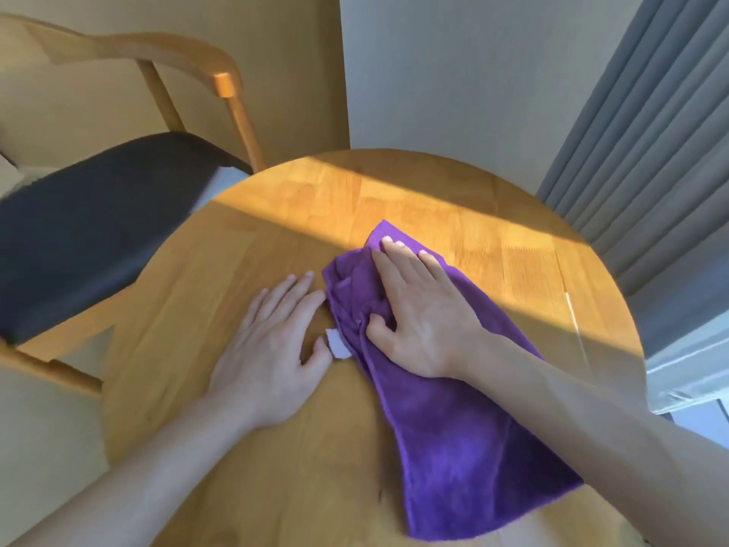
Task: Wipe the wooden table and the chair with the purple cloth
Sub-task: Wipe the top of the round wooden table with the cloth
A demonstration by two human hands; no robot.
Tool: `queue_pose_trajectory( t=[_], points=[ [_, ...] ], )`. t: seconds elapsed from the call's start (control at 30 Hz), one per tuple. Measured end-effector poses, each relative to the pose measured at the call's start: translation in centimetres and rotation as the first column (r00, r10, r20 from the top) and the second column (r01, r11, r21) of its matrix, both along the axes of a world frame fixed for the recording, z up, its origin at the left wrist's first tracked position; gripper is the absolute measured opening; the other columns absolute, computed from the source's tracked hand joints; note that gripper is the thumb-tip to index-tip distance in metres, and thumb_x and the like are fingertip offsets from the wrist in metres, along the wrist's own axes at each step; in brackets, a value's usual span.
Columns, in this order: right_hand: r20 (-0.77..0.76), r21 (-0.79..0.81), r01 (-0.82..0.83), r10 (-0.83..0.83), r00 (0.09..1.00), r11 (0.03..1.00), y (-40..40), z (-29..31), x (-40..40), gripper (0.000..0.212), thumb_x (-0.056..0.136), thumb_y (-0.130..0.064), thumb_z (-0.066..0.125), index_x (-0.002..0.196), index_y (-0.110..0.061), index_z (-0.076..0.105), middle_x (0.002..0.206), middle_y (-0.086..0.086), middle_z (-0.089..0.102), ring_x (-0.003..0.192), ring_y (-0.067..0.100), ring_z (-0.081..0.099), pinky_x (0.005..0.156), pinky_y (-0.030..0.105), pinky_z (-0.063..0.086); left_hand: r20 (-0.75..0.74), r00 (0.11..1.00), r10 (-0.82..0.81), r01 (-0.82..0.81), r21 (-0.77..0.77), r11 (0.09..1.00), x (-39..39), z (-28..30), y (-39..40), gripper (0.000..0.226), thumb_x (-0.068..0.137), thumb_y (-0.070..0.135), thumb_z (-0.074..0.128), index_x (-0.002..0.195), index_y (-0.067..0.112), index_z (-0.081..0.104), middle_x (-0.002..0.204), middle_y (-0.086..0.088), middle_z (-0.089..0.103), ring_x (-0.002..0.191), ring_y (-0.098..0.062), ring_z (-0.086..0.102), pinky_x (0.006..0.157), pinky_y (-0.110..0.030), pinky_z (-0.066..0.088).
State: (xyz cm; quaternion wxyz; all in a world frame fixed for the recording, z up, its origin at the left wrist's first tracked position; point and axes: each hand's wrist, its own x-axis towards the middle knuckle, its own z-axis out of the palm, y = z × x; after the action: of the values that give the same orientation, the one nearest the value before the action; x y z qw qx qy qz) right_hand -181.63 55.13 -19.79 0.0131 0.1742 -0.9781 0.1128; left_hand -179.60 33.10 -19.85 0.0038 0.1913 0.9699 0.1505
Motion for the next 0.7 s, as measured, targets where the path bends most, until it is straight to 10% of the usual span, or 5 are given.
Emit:
queue_pose_trajectory(
  t=[0.3,0.7],
  points=[
    [0.082,0.02,0.257,-0.257,0.963,0.966,4.3,-0.2,-3.1,0.081,0.079,-0.06,0.026,0.156,-0.033,0.026,0.17,-0.003,0.013,0.156,0.021,0.004,0.124,0.056,0.001,-0.025,0.999,-0.022,0.023,0.021,1.0,-1.0,-1.5,0.2,0.06,0.098,0.042,0.036,0.156,0.035,0.024,0.168,0.011,0.009,0.152,-0.003,0.0,0.125,-0.03,0.001],
    [0.061,0.037,-0.009,0.007,0.998,0.999,2.9,0.1,3.8,0.077,0.085,-0.057,0.024,0.159,-0.039,0.022,0.169,-0.013,0.009,0.156,0.01,0.003,0.125,0.045,0.006,-0.038,0.998,0.05,-0.047,0.056,0.997,-0.5,-1.3,0.0,0.06,0.091,0.054,0.034,0.15,0.042,0.034,0.164,0.018,0.021,0.153,-0.011,0.01,0.125,-0.045,0.007]
  ],
)
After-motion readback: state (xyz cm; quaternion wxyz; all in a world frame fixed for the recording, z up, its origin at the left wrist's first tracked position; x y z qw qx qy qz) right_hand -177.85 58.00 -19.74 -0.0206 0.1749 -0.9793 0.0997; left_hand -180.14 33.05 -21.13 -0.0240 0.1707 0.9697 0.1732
